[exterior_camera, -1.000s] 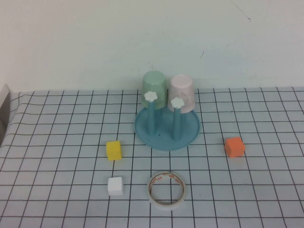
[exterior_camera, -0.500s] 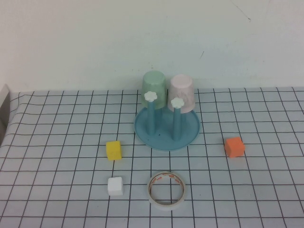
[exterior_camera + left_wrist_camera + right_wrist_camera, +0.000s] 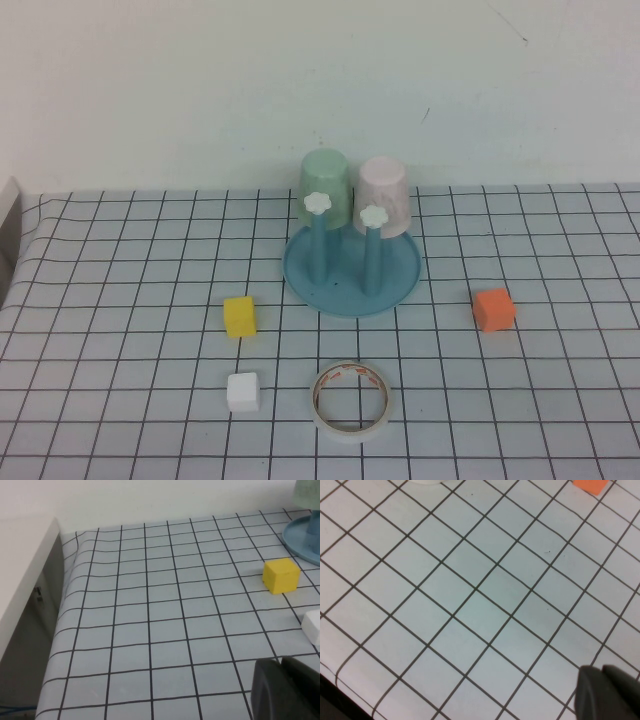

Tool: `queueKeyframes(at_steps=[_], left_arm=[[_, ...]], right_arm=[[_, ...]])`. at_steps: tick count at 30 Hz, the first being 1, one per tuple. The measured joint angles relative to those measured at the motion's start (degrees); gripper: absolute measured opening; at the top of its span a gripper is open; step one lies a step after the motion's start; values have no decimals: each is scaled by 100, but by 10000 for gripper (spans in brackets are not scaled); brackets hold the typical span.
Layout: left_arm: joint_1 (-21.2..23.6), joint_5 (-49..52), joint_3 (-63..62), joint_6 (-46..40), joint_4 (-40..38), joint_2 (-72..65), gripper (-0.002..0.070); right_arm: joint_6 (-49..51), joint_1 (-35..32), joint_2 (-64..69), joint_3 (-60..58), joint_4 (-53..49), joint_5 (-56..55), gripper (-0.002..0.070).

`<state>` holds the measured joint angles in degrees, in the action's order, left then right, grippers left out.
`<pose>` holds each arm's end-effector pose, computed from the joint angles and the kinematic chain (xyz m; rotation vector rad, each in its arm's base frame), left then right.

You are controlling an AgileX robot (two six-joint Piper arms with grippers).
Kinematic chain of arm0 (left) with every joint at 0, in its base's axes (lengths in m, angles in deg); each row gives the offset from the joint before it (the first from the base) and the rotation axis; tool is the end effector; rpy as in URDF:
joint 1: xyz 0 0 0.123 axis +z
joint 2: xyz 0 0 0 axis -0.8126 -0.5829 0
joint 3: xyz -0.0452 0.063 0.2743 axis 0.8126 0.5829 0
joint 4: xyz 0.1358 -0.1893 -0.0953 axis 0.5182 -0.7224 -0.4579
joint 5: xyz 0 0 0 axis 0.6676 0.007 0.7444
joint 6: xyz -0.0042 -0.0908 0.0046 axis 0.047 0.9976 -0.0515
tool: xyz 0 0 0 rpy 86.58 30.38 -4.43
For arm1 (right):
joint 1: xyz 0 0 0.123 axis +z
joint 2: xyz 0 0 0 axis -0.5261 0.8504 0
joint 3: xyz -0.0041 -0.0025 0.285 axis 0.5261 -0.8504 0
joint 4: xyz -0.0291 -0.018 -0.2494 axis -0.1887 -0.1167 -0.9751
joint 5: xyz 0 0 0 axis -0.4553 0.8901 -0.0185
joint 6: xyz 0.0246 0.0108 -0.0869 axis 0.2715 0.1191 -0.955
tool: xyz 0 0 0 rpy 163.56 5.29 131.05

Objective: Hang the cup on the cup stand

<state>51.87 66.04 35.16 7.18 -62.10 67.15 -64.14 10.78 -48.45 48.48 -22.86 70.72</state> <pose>0.0535 -0.0050 0.1793 0.0474 1.8062 -0.0663 0.0846 0.0526 0.2413 -0.8064 2.1980 0.1042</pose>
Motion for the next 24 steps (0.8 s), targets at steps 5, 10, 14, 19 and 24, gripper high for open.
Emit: queueKeyframes(at_steps=[5,10,14,19,24], left_arm=[[0,0,0,14,-96,0,-1],[0,0,0,22,-96,0,-1],[0,0,0,22,-99,0,-1],[0,0,0,22,-120,0,-1],[0,0,0,22,-120,9,-1]], right_arm=[[0,0,0,0,0,0,-1],[0,0,0,0,0,0,-1],[0,0,0,0,0,0,-1],[0,0,0,0,0,0,-1],[0,0,0,0,0,0,-1]])
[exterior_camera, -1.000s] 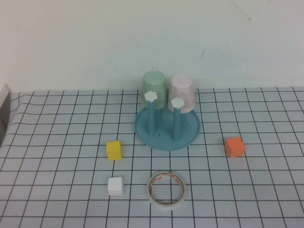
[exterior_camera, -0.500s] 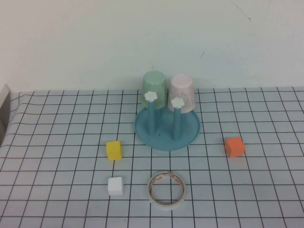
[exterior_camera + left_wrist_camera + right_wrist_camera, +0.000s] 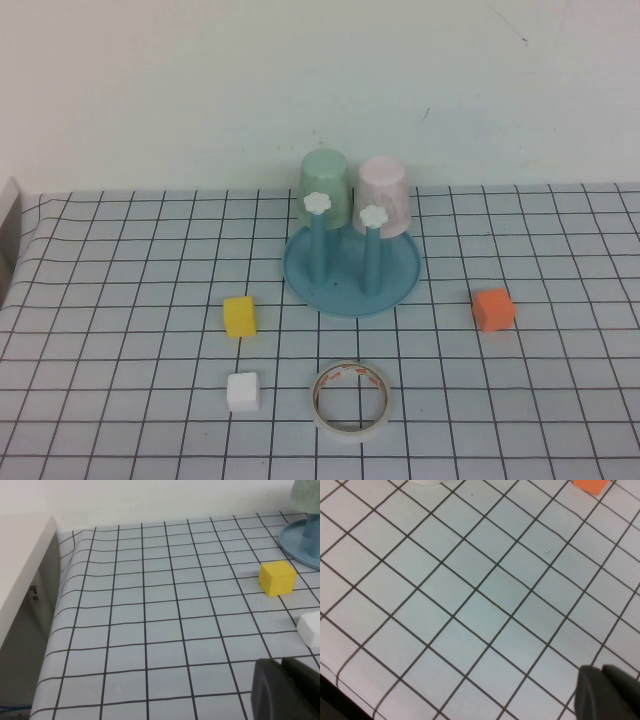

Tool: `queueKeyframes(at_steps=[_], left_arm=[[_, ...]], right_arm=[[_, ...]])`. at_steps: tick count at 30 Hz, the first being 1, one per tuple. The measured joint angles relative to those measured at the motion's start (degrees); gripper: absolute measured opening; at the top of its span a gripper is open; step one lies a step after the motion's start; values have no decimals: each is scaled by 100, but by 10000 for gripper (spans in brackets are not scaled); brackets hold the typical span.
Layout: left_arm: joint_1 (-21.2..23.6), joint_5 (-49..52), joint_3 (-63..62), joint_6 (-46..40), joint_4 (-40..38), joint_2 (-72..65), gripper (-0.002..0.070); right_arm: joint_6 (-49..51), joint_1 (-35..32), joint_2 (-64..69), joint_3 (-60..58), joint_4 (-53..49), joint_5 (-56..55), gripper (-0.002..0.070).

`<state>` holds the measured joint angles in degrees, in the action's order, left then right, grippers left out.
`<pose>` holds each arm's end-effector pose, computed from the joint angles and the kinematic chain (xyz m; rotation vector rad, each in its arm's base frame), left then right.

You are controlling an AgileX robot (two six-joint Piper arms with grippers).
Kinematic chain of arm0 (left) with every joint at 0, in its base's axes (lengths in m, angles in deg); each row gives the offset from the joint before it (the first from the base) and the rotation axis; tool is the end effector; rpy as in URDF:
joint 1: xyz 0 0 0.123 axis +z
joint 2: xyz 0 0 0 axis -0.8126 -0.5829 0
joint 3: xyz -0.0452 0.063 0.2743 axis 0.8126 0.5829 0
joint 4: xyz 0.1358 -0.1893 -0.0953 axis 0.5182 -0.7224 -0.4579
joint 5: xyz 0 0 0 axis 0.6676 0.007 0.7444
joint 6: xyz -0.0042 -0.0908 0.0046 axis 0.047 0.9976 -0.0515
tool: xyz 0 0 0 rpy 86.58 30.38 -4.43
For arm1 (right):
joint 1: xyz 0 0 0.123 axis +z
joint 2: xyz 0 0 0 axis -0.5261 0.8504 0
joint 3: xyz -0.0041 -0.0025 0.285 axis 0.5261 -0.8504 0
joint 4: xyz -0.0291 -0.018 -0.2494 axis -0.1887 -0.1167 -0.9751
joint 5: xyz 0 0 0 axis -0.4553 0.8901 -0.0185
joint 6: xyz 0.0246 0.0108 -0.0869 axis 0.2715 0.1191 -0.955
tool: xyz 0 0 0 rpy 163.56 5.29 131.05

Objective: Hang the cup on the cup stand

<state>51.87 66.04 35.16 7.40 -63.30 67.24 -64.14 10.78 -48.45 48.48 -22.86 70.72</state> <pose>0.0533 -0.0055 0.1794 0.0306 1.8047 -0.0892 0.0846 0.0526 0.2413 -0.8064 2.1980 0.1042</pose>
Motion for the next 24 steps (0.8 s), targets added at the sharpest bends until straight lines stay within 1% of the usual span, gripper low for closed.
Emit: queueKeyframes(at_steps=[2,4,7,10,13,14,15,17,20,24], left_arm=[[0,0,0,0,-11,0,-1],[0,0,0,0,-11,0,-1],[0,0,0,0,-11,0,-1],[0,0,0,0,-19,0,-1],[0,0,0,-15,-19,0,-1],[0,0,0,-15,-19,0,-1],[0,0,0,-15,-19,0,-1],[0,0,0,-15,-19,0,-1],[0,0,0,-15,-19,0,-1],[0,0,0,-15,-19,0,-1]], right_arm=[[-15,-77,-148,0,0,0,-1],[-113,-319,-455,0,-12,-25,-1],[-83,-890,-991,0,-12,-197,-1],[71,-1624,-1521,-38,58,-513,-1],[157,-2372,-2054,-244,248,-1064,-1],[170,-2626,-2208,-357,351,-1271,-1],[181,-3041,-2458,-599,599,-1645,-1],[203,-3413,-2679,-847,933,-2067,-1],[215,-3741,-2864,-1124,1239,-2453,-1],[224,-3804,-2904,-1324,1321,-2554,-1]])
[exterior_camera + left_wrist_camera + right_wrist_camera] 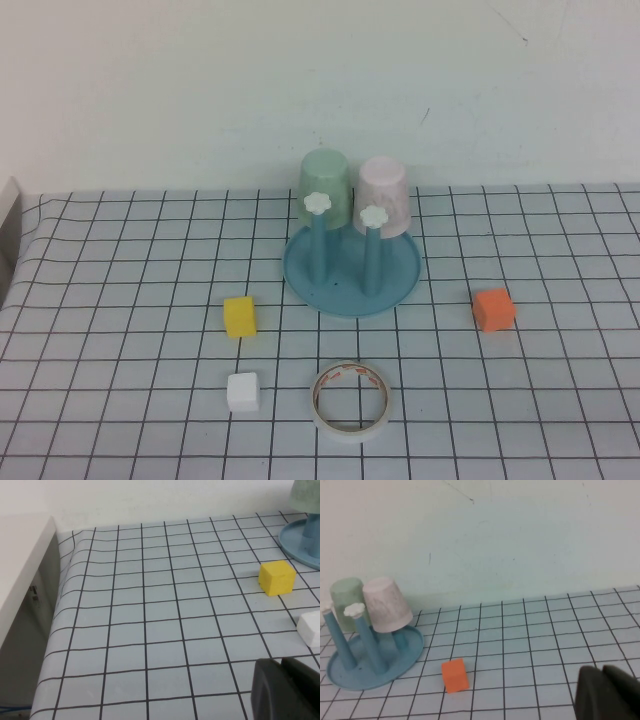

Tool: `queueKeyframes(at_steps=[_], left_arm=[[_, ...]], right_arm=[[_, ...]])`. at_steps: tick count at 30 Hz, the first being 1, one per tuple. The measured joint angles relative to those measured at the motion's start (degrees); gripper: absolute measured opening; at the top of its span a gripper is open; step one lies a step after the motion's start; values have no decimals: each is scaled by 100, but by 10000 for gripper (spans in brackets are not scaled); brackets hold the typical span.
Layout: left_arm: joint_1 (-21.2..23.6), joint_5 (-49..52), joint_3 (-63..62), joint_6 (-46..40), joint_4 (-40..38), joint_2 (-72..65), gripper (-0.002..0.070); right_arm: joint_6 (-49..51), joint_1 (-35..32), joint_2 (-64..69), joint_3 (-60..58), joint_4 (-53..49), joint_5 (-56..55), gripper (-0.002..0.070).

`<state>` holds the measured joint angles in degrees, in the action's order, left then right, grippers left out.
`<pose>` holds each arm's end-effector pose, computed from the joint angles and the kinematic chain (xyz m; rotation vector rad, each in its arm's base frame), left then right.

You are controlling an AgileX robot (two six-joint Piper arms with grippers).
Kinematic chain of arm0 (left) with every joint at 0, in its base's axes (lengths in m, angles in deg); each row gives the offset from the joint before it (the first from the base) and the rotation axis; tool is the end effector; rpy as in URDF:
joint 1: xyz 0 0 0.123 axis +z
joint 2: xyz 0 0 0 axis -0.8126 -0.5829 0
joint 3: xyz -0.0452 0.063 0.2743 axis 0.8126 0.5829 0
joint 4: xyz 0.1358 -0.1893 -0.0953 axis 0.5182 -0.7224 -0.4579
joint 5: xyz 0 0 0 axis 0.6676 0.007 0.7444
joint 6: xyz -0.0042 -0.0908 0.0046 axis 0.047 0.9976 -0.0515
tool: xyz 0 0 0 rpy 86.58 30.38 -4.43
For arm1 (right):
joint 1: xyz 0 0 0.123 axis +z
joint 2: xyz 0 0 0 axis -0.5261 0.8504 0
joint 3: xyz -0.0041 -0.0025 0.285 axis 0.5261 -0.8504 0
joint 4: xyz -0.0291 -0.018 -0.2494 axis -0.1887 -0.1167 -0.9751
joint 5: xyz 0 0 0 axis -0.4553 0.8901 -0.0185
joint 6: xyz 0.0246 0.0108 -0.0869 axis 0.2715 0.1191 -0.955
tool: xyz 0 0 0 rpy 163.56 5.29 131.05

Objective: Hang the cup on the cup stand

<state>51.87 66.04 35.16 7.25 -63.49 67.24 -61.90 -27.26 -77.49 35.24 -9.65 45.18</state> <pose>0.0533 -0.0056 0.1795 0.0309 1.8046 -0.0905 0.0545 0.0023 0.2365 0.0800 1.6625 0.1577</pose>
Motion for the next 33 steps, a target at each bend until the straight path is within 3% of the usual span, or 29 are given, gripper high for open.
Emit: queueKeyframes(at_steps=[7,18,29,33], left_arm=[[0,0,0,0,0,0,-1],[0,0,0,0,0,0,-1],[0,0,0,0,-14,0,-1],[0,0,0,0,-14,0,-1]], right_arm=[[-138,0,0,-109,30,-165,-1],[-1937,-226,-23,-1003,941,-1761,-1],[-1653,-522,-442,-1014,977,308,-1],[-1464,-522,-442,-980,920,451,-1]])
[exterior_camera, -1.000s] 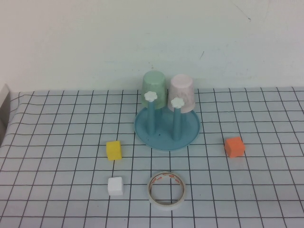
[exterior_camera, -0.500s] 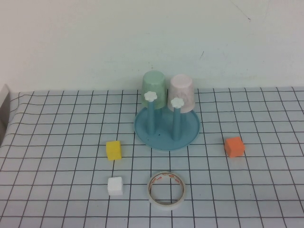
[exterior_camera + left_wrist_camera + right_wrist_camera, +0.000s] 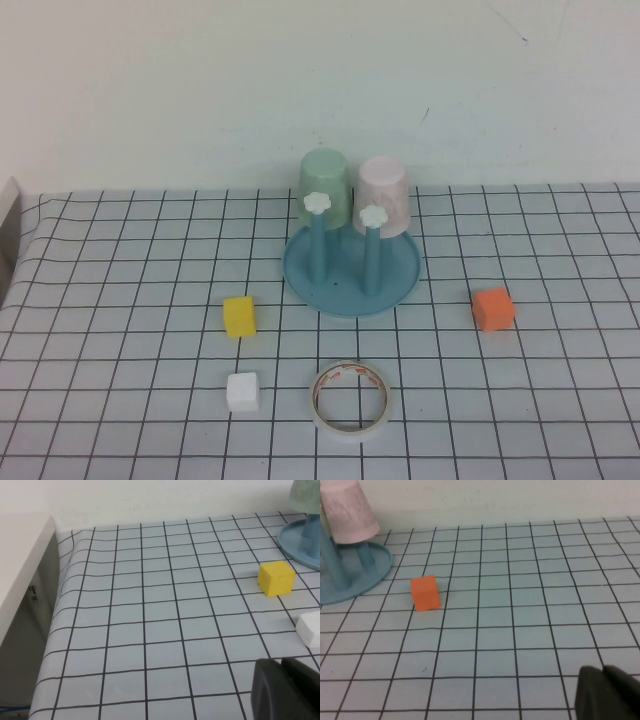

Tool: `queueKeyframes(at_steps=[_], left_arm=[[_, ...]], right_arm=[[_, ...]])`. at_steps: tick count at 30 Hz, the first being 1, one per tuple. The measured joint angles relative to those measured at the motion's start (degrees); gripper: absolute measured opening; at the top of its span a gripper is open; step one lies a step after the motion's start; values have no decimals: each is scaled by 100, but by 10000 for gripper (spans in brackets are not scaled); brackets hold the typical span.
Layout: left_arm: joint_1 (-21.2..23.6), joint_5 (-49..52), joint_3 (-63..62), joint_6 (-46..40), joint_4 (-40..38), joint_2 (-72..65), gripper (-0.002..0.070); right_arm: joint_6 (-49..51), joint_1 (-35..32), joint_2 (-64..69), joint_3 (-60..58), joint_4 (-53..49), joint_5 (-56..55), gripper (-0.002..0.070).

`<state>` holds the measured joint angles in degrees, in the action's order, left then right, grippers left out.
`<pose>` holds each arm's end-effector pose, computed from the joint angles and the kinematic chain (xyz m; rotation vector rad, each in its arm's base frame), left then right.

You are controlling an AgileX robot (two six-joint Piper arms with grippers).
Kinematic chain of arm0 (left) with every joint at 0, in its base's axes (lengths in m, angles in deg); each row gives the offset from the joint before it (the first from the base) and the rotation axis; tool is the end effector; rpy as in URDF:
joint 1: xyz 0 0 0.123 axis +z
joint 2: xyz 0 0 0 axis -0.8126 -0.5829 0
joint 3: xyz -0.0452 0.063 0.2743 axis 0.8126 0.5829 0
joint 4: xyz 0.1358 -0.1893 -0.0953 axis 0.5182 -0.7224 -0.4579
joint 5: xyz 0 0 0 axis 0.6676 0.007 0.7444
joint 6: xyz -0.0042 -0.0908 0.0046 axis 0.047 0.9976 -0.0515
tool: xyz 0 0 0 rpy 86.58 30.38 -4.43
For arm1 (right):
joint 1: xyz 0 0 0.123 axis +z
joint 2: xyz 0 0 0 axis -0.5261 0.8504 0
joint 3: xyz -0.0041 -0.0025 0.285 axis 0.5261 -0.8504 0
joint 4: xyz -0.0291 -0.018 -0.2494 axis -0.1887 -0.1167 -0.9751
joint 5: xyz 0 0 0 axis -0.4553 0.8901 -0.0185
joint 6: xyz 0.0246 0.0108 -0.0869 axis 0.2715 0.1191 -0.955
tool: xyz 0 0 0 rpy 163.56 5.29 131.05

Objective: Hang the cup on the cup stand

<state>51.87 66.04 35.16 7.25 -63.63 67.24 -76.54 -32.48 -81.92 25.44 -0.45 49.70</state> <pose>0.0533 -0.0057 0.1795 0.0293 1.8046 -0.0928 0.0532 0.0017 0.1762 0.0414 1.8344 0.0507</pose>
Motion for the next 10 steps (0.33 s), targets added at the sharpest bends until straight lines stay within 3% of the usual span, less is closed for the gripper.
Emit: queueKeyframes(at_steps=[10], left_arm=[[0,0,0,0,0,0,-1]], right_arm=[[51,0,0,3,-2,31,-1]])
